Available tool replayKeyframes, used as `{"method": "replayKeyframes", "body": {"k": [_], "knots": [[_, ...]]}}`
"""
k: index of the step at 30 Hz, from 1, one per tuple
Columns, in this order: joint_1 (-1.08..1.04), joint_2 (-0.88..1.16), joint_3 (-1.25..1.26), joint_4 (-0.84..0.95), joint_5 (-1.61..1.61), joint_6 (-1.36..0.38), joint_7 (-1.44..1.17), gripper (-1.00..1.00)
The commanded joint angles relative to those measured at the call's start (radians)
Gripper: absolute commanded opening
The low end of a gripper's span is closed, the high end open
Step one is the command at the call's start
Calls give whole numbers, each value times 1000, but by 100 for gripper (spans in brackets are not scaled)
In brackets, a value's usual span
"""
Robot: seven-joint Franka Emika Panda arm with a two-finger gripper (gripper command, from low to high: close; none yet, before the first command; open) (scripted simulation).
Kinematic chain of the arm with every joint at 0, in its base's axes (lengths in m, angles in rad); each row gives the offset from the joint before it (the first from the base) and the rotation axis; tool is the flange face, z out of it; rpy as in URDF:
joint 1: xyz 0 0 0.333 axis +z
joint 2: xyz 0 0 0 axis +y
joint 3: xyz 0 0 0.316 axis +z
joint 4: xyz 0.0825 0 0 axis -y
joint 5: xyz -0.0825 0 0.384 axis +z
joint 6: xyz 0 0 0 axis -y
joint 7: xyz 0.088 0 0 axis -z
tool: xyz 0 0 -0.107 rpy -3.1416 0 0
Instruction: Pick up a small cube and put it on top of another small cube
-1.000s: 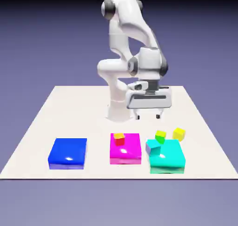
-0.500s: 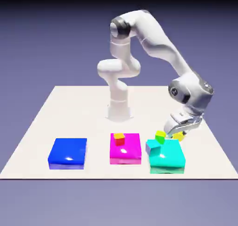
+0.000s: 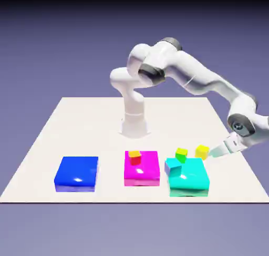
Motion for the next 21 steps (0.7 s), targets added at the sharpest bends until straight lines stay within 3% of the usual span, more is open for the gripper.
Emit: {"method": "replayKeyframes", "body": {"k": [1, 21], "knots": [[4, 36, 20, 27, -12, -38, 13, 0], [77, 732, 412, 552, -237, -766, 265, 0]]}}
